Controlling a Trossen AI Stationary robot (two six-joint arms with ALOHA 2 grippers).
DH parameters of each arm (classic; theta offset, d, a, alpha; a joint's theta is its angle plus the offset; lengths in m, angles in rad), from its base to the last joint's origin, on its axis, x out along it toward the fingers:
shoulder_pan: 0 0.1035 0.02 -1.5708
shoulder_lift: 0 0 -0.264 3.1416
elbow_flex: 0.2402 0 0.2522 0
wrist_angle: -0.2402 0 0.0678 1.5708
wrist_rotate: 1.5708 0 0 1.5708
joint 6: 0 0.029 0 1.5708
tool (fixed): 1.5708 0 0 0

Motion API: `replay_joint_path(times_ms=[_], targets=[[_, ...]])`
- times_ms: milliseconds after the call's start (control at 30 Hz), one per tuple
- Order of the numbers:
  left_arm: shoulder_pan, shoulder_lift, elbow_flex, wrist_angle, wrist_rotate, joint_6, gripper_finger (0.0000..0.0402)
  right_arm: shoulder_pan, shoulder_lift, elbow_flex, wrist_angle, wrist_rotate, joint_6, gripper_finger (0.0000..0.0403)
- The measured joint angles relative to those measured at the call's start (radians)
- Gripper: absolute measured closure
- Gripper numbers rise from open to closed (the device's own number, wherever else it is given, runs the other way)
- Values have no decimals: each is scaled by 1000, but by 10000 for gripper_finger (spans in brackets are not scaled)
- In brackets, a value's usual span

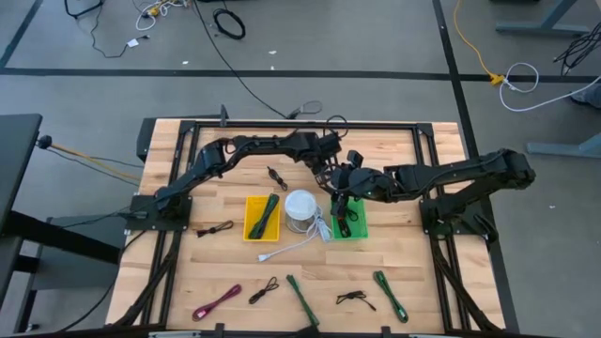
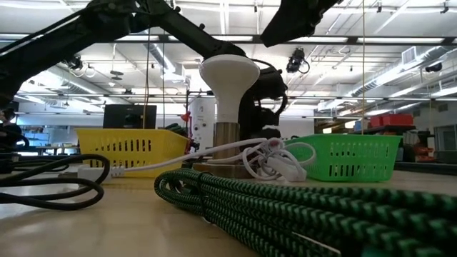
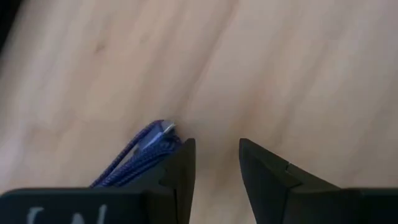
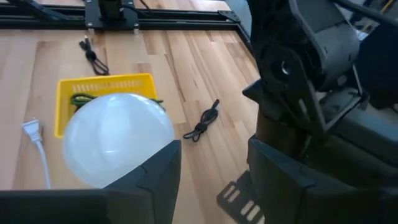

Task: Pick & Place USB Port
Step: Put the black blue charger cable into the yellow basket

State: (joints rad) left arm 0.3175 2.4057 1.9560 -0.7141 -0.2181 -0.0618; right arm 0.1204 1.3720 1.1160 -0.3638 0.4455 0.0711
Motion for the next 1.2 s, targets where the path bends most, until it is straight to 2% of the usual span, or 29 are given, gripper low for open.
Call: replay_joint_path(times_ms=[100, 267, 333, 433, 600, 867, 1067, 1133, 1200], targets=[[-6, 0, 1, 8, -40, 8, 273, 10, 0, 0, -5, -11, 0, 214], [-8, -8, 3, -10, -32, 7, 273, 17, 0, 0, -14, -13, 0, 214], [-11, -8, 46, -66, -40, 39, 273, 17, 0, 0, -14, -12, -1, 214], [-14, -13, 119, -157, -103, 48, 273, 17, 0, 0, -14, -10, -1, 214], [-8, -13, 205, -282, -103, 66, 273, 17, 0, 0, -15, -10, -1, 214], [118, -12, 192, -365, -57, 75, 273, 17, 0, 0, -75, -17, 36, 214], [204, -11, 161, -489, 94, 309, 273, 17, 0, 0, -96, -17, 44, 214], [227, -9, 160, -577, 114, 401, 273, 17, 0, 0, -98, -17, 44, 214], [246, -15, 147, -596, 133, 461, 273, 17, 0, 0, -97, -12, 37, 214]])
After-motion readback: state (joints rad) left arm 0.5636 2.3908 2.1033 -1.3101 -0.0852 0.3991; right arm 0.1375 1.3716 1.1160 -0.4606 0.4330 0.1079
